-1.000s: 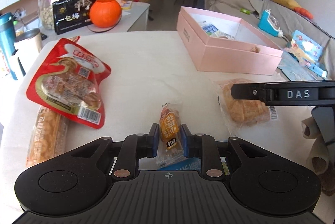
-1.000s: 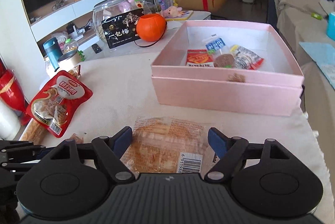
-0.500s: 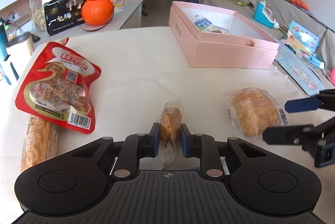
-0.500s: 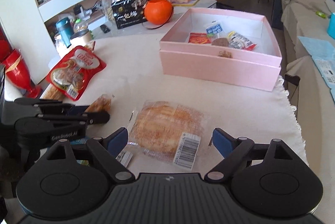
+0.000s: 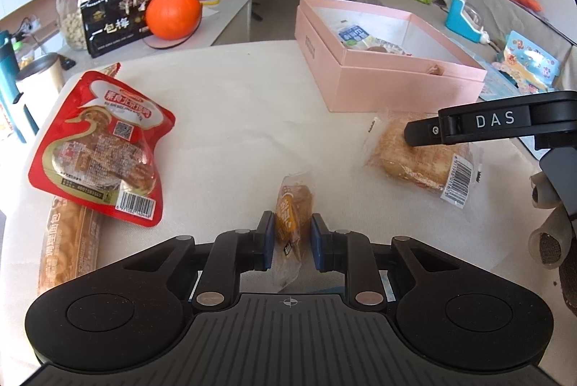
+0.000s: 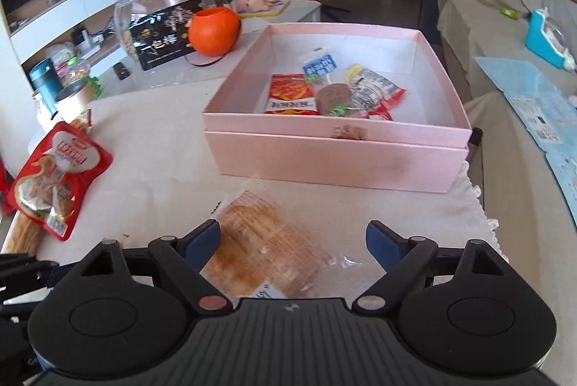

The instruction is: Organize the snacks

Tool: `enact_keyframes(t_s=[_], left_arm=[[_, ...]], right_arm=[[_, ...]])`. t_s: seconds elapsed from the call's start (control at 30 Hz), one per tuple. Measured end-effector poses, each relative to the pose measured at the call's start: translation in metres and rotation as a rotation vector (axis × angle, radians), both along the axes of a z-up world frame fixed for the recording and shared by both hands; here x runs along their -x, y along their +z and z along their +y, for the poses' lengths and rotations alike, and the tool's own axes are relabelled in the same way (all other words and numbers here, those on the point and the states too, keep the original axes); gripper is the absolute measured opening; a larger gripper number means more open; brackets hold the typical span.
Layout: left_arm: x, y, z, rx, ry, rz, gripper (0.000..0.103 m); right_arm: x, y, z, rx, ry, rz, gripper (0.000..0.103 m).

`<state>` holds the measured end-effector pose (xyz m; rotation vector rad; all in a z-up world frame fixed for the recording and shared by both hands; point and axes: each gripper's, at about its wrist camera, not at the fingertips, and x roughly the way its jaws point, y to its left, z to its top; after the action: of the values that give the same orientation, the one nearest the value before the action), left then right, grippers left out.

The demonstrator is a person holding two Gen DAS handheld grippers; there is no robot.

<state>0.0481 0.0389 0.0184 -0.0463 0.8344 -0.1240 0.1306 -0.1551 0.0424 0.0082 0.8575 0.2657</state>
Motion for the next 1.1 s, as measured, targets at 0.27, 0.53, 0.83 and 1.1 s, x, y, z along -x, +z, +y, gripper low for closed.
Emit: enact_keyframes(t_s=[0.27,0.53,0.83,1.1], left_arm=[[0.003,-0.001,0.0,0.033,-0.005,-0.014,0.025],[0.009,0.001,-0.003,0.08,-0.044,-0.025,0.025],[0.011,-0.005,-0.006,0.067,-0.046,-0.037,0.025],[0.014,-0.006,-0.01,0.031,-0.064,-0.058,0.025]], right_arm=[[0.002,-0.007,-0.002,-0.156,0.021,0.192,0.089],[0.008,0.017,0.025,-0.087,0.078,0.048,0.089],[-0.01,0.028,-0.037,0.0,-0.068,-0.042,0.089],[-0.003,-0.001,-0.03,0.025,0.003,0.091,0.088]])
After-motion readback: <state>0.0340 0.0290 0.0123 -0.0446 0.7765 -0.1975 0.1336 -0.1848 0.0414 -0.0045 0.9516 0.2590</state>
